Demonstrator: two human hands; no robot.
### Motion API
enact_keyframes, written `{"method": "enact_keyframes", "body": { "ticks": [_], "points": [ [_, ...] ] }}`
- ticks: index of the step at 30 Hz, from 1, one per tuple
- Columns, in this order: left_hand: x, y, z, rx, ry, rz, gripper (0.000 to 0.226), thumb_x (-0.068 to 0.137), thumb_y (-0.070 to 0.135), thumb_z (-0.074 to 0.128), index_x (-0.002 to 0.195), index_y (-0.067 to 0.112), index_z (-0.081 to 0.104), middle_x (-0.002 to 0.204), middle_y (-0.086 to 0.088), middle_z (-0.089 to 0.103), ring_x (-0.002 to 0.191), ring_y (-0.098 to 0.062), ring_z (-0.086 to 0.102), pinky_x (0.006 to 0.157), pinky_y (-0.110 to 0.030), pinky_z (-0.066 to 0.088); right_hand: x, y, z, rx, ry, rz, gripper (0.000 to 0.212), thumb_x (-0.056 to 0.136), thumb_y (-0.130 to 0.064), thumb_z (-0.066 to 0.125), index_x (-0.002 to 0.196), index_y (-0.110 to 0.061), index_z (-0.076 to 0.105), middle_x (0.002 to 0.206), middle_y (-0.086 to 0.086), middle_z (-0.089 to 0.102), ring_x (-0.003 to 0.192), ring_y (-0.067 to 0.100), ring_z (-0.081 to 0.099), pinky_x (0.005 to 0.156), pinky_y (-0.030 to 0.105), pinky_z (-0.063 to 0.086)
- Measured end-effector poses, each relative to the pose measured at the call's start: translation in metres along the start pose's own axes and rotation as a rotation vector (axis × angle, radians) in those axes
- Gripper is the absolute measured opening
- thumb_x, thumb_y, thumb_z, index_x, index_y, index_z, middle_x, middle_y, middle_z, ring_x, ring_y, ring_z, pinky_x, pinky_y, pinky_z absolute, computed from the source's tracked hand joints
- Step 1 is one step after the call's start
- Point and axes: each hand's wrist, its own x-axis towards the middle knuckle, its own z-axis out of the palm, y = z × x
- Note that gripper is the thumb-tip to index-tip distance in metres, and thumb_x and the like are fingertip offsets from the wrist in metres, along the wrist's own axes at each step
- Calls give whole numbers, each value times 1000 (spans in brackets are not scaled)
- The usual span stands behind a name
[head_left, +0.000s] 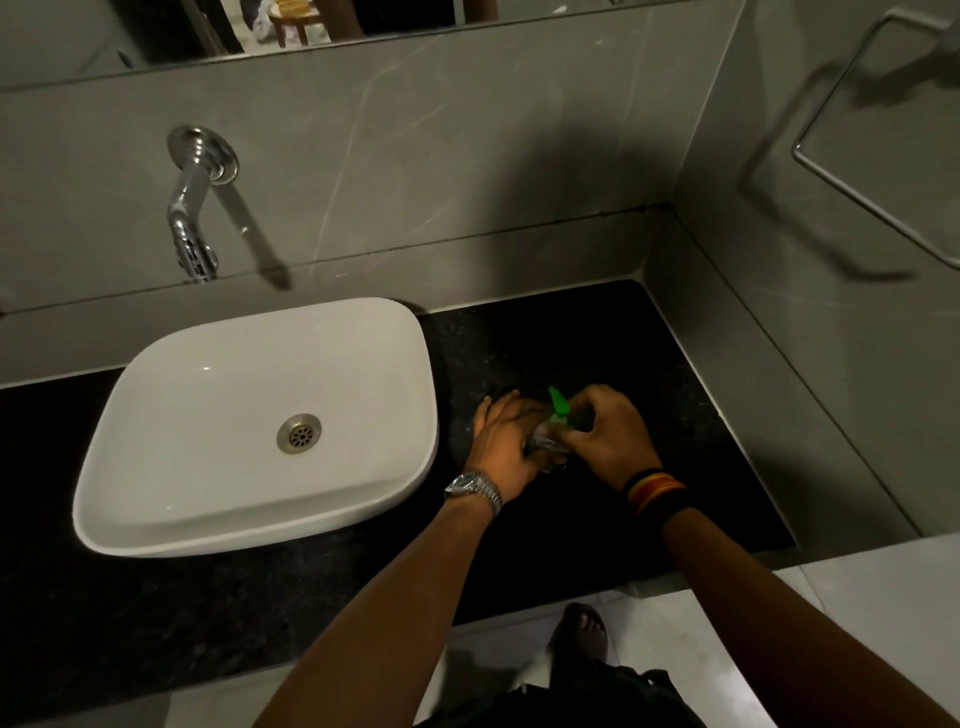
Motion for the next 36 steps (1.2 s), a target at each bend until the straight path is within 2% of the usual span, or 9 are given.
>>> {"method": "enact_keyframes", "body": {
  "ticks": [5,8,11,14,17,21,26,31,36],
  "points": [
    [1,-1,0,16,-9,1,55,79,42,77,130,27,62,138,3,58,146,-23,31,122,-46,5,-5,9,-4,185,-102,-70,48,70,-39,82,110,-15,70,122,7,62,112,21,60,97,34,48],
    [1,-1,0,12,-14,-1,56,79,43,77,130,27,62,137,3,59,145,-23,32,122,-47,7,-6,10,-3,194,-69,-65,39,71,-30,82,104,-10,73,114,10,67,105,24,64,95,45,53],
    [1,-1,0,-3,-9,-7,54,78,43,77,128,25,64,136,2,60,145,-23,33,122,-47,6,-1,3,1,141,-53,89,54,62,-44,85,100,-10,66,104,10,65,95,24,64,87,44,55],
    [3,-1,0,3,-13,-12,56,78,45,78,128,25,64,137,2,59,145,-22,32,122,-45,4,-3,6,0,249,-114,49,54,67,-39,84,113,-17,67,121,4,60,111,18,60,97,32,49],
    [3,-1,-1,22,-13,-14,59,78,49,77,130,24,63,137,1,59,145,-22,32,122,-44,4,-7,10,-1,335,-150,22,43,74,-27,81,113,-13,70,125,7,63,116,21,61,104,37,49],
    [2,-1,1,3,-9,-18,54,77,46,78,126,26,65,136,3,60,145,-22,32,122,-44,5,-4,4,3,236,-105,185,53,59,-52,84,96,-20,66,103,2,67,95,18,63,85,39,54],
    [3,-1,0,18,-14,-8,58,78,51,73,128,24,64,136,1,60,145,-24,33,122,-48,7,-4,10,-2,238,-123,-63,45,71,-34,81,112,-18,71,125,3,63,113,17,60,100,34,48],
    [4,-1,-1,14,-22,-21,56,78,50,74,127,26,64,137,2,60,146,-23,32,123,-47,6,1,5,3,71,-25,76,51,58,-48,85,97,-19,69,103,3,67,97,21,61,87,40,54],
    [4,2,-1,51,-24,-27,61,78,50,75,130,21,63,139,0,59,146,-23,32,123,-44,5,-3,9,-1,145,-136,-62,51,71,-39,78,117,-19,68,127,3,63,120,22,56,105,43,46]
  ]
}}
